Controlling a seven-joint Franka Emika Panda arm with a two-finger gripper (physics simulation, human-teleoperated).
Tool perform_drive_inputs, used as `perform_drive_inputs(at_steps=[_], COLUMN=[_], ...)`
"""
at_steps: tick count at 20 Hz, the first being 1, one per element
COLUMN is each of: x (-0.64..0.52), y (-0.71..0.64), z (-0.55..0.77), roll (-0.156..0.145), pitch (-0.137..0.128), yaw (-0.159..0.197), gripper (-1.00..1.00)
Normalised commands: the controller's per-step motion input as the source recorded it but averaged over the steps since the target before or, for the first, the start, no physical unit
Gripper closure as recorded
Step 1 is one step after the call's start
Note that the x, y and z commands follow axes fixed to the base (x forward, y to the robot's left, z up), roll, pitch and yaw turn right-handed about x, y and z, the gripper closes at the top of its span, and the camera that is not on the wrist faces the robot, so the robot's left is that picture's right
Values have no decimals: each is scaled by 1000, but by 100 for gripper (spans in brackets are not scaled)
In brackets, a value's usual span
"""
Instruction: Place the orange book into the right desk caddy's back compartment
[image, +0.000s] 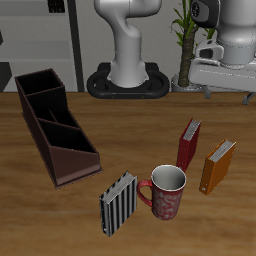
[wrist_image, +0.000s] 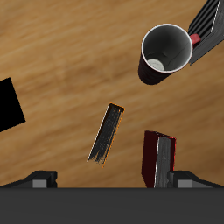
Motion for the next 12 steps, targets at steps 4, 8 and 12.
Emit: perform_drive_inputs(at_steps=[4, 8, 12], x=[202, 137, 162], y=[96, 22, 21], z=[-159, -227, -292], roll=[9, -13, -11], pitch=[0, 32, 26], yaw=[-34, -18, -17], gripper=[-100, -100, -100])
